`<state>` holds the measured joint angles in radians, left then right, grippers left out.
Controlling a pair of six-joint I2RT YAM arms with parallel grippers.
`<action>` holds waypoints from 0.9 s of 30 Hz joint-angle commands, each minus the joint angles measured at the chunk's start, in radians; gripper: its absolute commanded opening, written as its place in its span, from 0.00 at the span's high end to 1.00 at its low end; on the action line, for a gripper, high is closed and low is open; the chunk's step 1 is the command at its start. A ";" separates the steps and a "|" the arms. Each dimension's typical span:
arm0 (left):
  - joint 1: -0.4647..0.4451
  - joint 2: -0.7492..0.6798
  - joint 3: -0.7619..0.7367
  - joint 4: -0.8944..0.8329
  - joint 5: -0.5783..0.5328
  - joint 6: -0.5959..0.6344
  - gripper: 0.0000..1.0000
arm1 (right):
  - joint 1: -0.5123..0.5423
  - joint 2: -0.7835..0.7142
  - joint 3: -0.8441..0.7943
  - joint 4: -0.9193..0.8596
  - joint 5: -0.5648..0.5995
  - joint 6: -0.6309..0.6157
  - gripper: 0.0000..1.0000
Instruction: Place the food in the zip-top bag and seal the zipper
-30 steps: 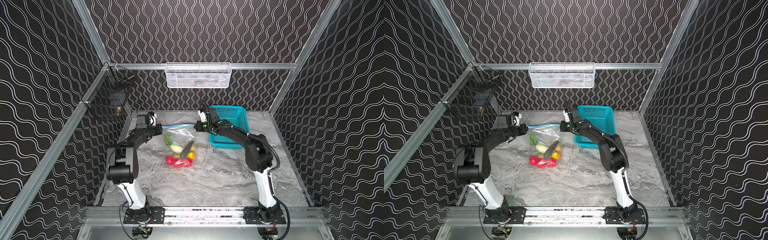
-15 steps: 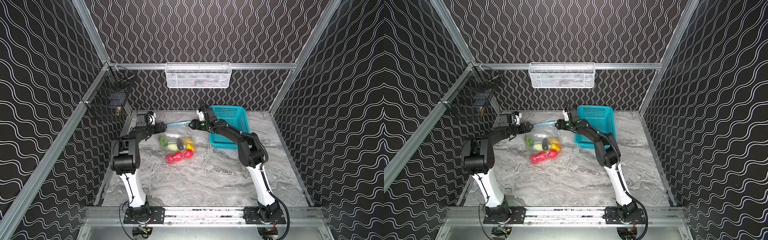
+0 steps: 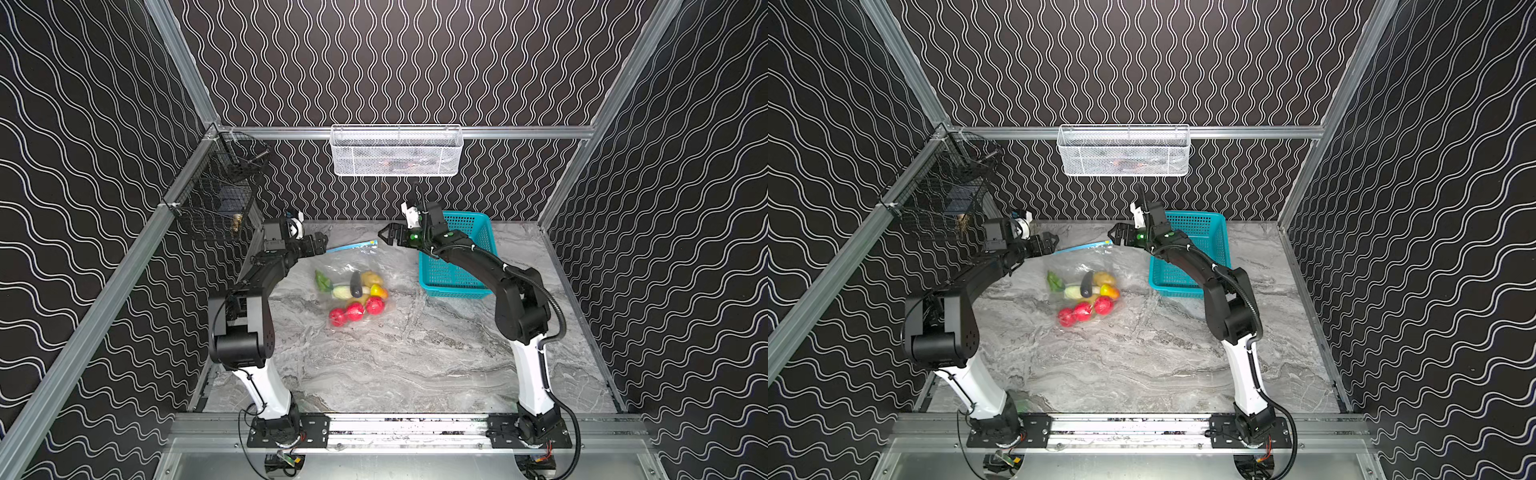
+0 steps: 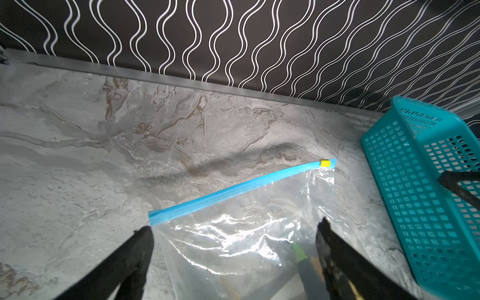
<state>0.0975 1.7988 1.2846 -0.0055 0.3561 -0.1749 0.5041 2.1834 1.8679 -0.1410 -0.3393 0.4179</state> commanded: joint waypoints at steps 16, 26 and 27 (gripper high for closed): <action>0.007 -0.261 -0.134 -0.057 -0.232 0.111 0.01 | -0.112 -0.416 -0.406 0.062 0.238 0.014 0.01; 0.008 -0.360 -0.338 0.074 -0.281 0.031 0.01 | -0.136 -0.593 -0.585 -0.050 0.734 0.082 0.01; 0.008 -0.367 -0.378 0.110 -0.288 0.033 0.01 | -0.135 -0.616 -0.619 -0.049 0.798 0.110 0.01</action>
<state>0.1047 1.4479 0.9657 0.0010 0.1078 -0.1230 0.3676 1.6077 1.3052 -0.1787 0.2409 0.4717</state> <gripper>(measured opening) 0.987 0.993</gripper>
